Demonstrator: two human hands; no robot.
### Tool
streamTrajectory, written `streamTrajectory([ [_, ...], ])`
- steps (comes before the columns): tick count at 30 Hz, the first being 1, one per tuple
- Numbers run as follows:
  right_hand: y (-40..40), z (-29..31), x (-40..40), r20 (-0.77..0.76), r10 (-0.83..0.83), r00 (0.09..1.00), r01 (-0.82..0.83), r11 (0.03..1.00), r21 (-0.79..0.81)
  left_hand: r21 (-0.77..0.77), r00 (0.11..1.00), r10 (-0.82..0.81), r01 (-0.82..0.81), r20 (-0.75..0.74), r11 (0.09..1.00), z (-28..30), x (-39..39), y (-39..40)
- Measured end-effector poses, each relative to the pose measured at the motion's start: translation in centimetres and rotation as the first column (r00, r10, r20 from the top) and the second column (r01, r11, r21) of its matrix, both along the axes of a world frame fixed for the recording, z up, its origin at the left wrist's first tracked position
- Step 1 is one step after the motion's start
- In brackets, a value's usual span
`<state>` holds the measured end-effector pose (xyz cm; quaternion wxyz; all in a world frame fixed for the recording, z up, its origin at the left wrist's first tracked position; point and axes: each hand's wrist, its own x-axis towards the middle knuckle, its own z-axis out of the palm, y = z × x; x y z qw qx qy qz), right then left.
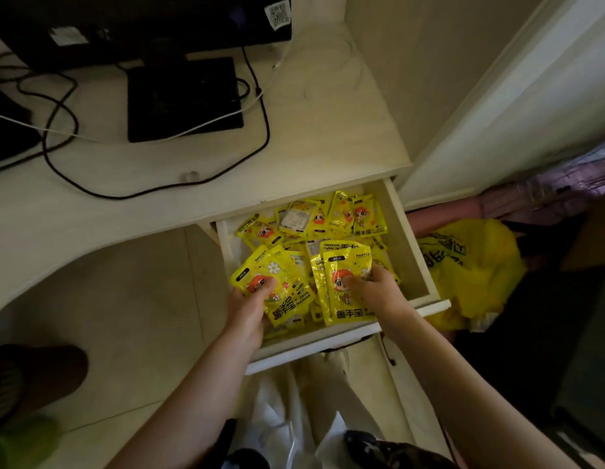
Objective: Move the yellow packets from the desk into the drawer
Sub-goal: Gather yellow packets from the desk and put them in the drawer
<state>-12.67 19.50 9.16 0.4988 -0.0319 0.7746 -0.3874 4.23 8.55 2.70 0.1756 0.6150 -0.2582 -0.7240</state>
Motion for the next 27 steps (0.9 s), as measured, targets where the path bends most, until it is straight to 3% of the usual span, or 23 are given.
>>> streamTrajectory([
  [5,-2.7,-2.8,-4.3,0.04,0.06,0.997,-0.061,0.998,0.021,0.076,0.996,0.063,-0.068,0.065,0.995,-2.0,-3.4,-1.1],
  [15,-9.3,-9.3,-10.1,-0.005,0.21,0.978,-0.207,0.968,0.145,0.017,0.945,0.229,-0.24,0.232,0.971,-7.7,-8.5,-5.5],
  [19,-12.3,-11.6,-11.5,-0.011,0.255,0.967,-0.247,0.948,0.201,-0.007,0.935,0.249,-0.256,0.252,0.967,-8.8,-10.2,-8.2],
  [27,-14.2,-14.4,-13.5,-0.095,0.266,0.959,-0.248,0.954,0.168,-0.076,0.922,0.174,-0.157,0.346,0.985,-10.1,-10.8,-11.6],
])
